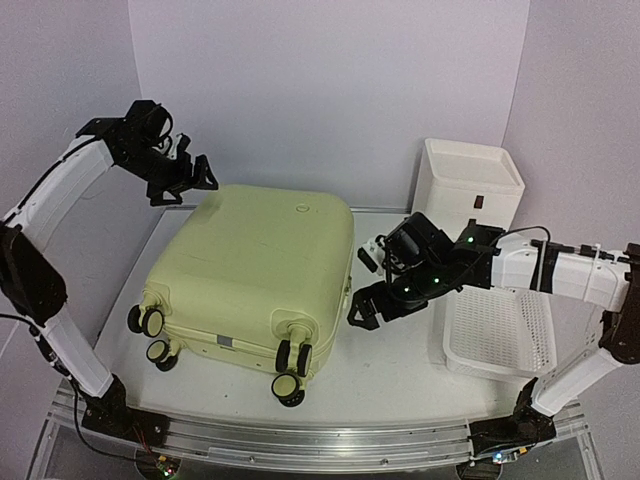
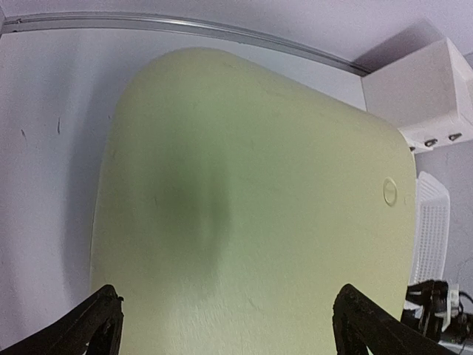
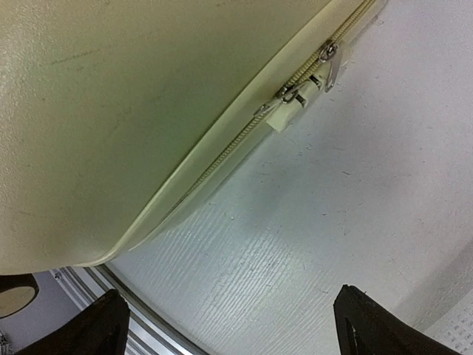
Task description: Open, take out, and arrange the luggage
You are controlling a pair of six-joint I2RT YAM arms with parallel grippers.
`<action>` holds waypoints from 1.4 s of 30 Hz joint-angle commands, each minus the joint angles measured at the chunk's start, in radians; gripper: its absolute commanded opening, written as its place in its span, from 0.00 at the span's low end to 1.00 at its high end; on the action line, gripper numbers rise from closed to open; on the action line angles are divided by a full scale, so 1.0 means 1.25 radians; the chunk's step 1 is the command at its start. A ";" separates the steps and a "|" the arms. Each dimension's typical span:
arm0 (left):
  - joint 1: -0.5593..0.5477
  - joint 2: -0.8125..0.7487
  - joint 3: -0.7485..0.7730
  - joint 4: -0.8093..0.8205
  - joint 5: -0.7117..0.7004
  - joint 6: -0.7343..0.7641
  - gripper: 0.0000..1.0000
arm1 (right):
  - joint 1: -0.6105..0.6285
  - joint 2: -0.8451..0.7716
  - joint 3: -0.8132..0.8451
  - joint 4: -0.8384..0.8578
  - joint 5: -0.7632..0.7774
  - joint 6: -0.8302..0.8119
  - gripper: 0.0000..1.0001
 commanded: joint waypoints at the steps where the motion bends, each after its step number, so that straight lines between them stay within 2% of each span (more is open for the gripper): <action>1: 0.025 0.138 0.140 0.024 0.001 0.038 0.99 | 0.020 0.031 0.064 0.043 -0.019 0.005 0.98; 4: 0.031 0.225 0.206 0.023 -0.050 0.048 1.00 | 0.037 0.046 0.081 0.044 -0.002 0.012 0.98; 9: 0.035 0.327 0.281 0.017 -0.046 0.068 0.99 | 0.066 0.070 0.095 0.061 0.035 0.034 0.98; 14: 0.036 0.422 0.298 0.010 0.054 0.060 0.99 | 0.111 0.113 0.130 0.076 0.107 0.040 0.98; 18: 0.032 0.480 0.317 0.013 0.187 0.051 0.94 | 0.140 0.179 0.193 0.086 0.116 0.046 0.98; 25: -0.025 0.614 0.462 0.014 0.408 0.035 0.93 | 0.181 0.323 0.363 0.096 0.152 0.061 0.98; 30: -0.082 0.667 0.551 0.014 0.436 0.037 0.93 | 0.186 0.416 0.480 0.113 0.140 0.079 0.98; 34: -0.058 0.589 0.551 -0.001 0.372 0.066 0.95 | 0.185 0.381 0.465 0.081 0.164 0.059 0.98; 37: -0.042 0.470 0.535 -0.055 0.253 0.132 0.97 | 0.185 0.303 0.403 0.011 0.214 0.027 0.98; 42: -0.044 0.188 0.372 -0.072 0.071 0.181 0.99 | 0.178 0.158 0.273 -0.111 0.405 -0.031 0.98</action>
